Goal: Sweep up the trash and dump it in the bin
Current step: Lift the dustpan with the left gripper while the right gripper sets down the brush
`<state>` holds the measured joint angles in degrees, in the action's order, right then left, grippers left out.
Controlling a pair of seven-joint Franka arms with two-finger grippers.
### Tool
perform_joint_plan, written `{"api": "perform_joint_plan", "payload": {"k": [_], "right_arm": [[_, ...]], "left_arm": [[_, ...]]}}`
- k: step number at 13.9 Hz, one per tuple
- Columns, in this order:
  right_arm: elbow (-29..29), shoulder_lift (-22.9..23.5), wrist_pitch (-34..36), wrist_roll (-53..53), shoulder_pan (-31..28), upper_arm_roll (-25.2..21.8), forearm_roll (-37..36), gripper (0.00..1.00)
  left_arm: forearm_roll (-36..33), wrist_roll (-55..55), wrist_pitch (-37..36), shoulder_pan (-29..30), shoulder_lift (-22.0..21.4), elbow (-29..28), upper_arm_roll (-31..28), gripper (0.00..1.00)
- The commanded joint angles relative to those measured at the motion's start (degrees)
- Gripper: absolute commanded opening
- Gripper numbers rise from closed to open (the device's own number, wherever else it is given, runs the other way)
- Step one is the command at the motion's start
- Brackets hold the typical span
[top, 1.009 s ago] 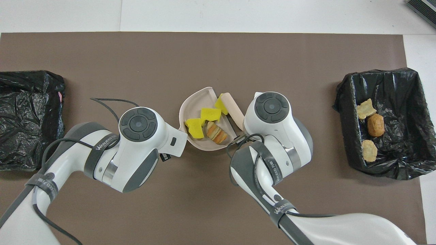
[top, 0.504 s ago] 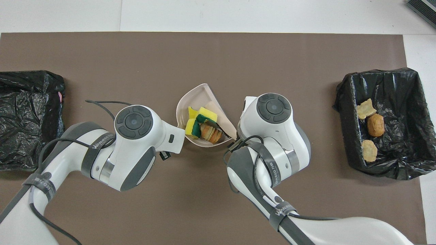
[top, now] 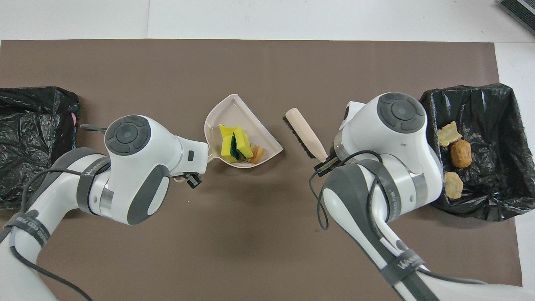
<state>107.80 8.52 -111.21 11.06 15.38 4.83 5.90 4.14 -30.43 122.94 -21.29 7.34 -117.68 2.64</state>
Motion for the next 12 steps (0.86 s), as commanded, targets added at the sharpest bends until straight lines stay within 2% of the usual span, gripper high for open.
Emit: {"api": "perform_joint_plan", "payload": {"k": [1,3,5,9,11,12], "right_arm": [[0.8,-4.6,4.8,-7.8,0.1,0.7,-2.4,0.00],[1.3,-6.5,8.9,-18.8,3.8,1.1,-5.4,0.00],[2.5,-8.6,9.9,-29.7,9.0,1.1,-5.8,0.00],[12.7,-15.5,4.2,-40.5,16.3,1.3,-4.6,0.00],[13.7,-15.2,2.1,-47.3,19.0,1.3,-2.4,0.00],[14.2,-13.5,-1.3,-50.6,21.2,1.3,-2.1,0.00]], "left_arm": [[1.7,0.0,0.1,2.6,-2.3,0.0,0.3,0.00],[1.8,-0.2,0.3,3.9,-3.6,0.2,0.3,0.00],[2.5,-0.2,0.5,4.9,-3.8,0.8,0.2,0.00],[2.5,-0.4,0.1,5.5,-4.9,0.4,0.0,0.00],[2.5,-0.6,-0.2,5.6,-5.8,-2.6,-0.1,0.00],[2.5,-0.7,0.0,5.5,-5.1,-3.3,-0.1,0.00]]}}
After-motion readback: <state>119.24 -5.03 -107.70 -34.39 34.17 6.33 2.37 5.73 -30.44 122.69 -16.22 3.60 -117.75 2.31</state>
